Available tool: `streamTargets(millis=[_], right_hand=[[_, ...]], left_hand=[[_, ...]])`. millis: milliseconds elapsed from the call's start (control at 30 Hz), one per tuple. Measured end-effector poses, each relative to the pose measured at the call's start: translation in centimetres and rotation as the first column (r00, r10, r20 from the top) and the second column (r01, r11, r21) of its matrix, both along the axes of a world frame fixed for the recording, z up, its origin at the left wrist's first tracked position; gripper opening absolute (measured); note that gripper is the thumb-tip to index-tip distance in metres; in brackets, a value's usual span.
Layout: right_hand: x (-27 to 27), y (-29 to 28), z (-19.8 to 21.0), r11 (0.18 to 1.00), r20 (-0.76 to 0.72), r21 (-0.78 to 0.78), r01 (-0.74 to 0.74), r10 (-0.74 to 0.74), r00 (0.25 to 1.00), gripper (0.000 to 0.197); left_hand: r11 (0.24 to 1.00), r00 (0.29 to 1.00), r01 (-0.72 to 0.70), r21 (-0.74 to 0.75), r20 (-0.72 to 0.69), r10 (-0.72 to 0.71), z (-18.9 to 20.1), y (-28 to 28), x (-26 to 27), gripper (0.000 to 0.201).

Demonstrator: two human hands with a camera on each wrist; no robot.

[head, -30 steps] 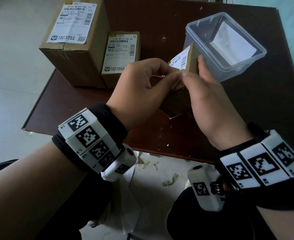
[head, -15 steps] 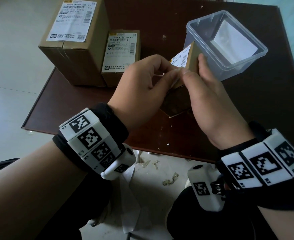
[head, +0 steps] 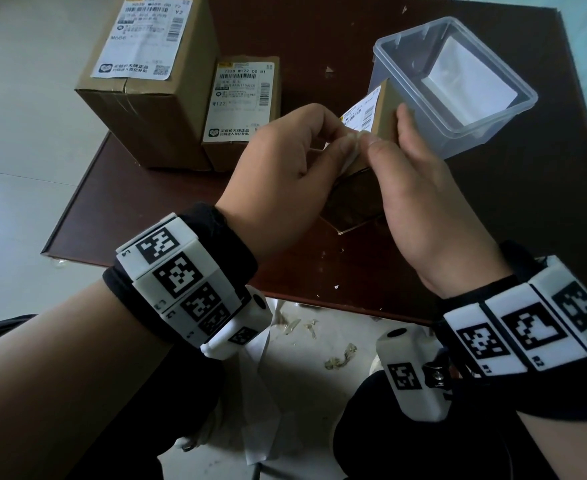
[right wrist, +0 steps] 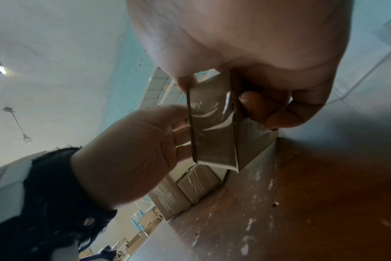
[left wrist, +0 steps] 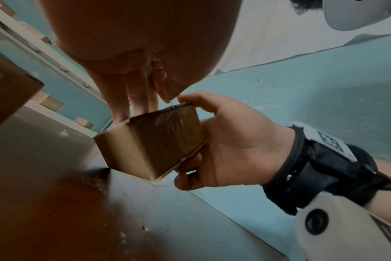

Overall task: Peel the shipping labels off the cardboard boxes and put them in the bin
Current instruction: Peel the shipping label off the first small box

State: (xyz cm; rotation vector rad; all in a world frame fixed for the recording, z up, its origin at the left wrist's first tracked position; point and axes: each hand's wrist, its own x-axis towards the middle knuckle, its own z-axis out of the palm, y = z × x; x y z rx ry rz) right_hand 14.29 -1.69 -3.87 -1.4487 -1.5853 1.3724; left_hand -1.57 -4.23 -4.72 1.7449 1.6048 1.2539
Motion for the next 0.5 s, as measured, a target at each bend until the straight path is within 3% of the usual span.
streamTargets(millis=[500], right_hand=[[0.08, 0.13, -0.21, 1.000, -0.019, 0.005, -0.028, 0.028, 0.999, 0.074]], left_hand=[[1.000, 1.000, 0.000, -0.013, -0.025, 0.000, -0.04, -0.05, 0.00, 0.010]])
